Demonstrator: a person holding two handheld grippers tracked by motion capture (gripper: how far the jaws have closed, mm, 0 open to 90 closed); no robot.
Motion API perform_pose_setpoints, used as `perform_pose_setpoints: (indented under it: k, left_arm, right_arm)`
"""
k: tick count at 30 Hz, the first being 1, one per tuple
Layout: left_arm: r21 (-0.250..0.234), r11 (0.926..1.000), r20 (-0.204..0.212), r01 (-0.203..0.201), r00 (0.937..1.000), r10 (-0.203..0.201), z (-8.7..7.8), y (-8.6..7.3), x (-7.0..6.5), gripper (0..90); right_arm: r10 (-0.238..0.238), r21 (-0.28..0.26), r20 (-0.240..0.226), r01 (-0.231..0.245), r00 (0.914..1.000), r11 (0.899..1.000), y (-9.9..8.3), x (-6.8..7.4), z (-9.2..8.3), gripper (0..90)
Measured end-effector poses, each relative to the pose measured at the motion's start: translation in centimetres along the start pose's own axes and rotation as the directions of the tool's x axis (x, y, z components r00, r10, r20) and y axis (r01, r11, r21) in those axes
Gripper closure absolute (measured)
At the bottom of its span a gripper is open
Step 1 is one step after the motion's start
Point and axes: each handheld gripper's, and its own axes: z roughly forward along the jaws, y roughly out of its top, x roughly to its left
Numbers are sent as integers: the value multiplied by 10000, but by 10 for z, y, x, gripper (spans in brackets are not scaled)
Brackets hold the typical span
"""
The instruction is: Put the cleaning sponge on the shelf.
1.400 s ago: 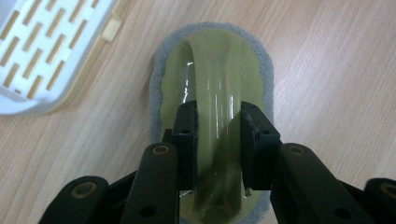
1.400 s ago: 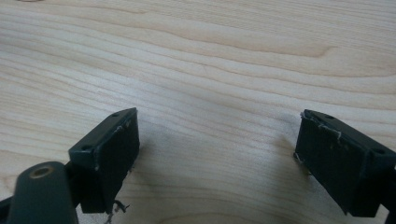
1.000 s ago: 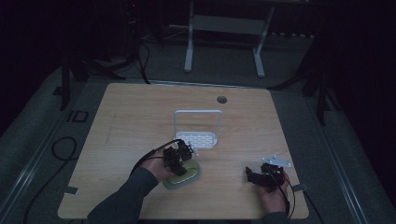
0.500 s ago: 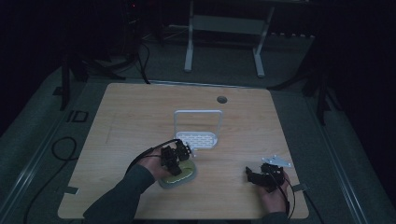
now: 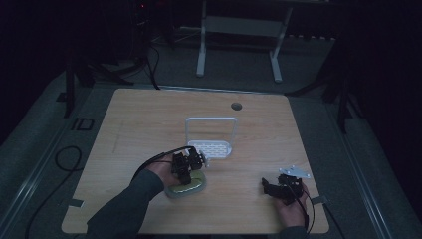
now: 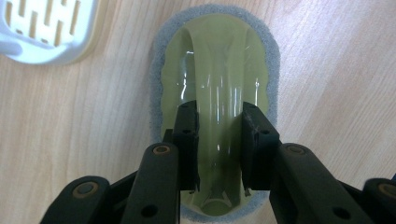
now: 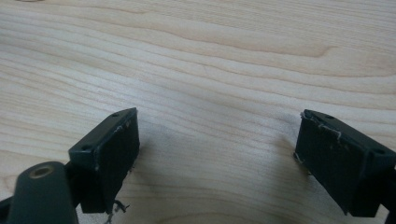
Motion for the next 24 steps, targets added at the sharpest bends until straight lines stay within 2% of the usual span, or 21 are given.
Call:
perform_pose_setpoints:
  k: [4, 9, 14, 21, 24]
  left_arm:
    - [-232, 9993, -433, -296, 9987, 286, -7, 2, 1, 713]
    - [-347, 9983, -629, -470, 9970, 447, -10, 4, 1, 714]
    - [-419, 9962, -596, -766, 9955, 740, -12, 8, 1, 713]
    - [-649, 9921, -825, -1069, 9914, 1014, -17, 12, 3, 714]
    - [-693, 9889, -994, -1317, 9872, 1245, -19, 13, 5, 713]
  right_arm:
    - [3, 0, 0, -3, 10000, 10000, 0, 0, 0, 131]
    - [26, -5, 2, -26, 10000, 10000, 0, 0, 0, 131]
    - [17, 2, 1, -17, 10000, 10000, 0, 0, 0, 131]
    - [8, -3, 5, -8, 10000, 10000, 0, 0, 0, 131]
    - [-8, -12, 6, 8, 10000, 10000, 0, 0, 0, 131]
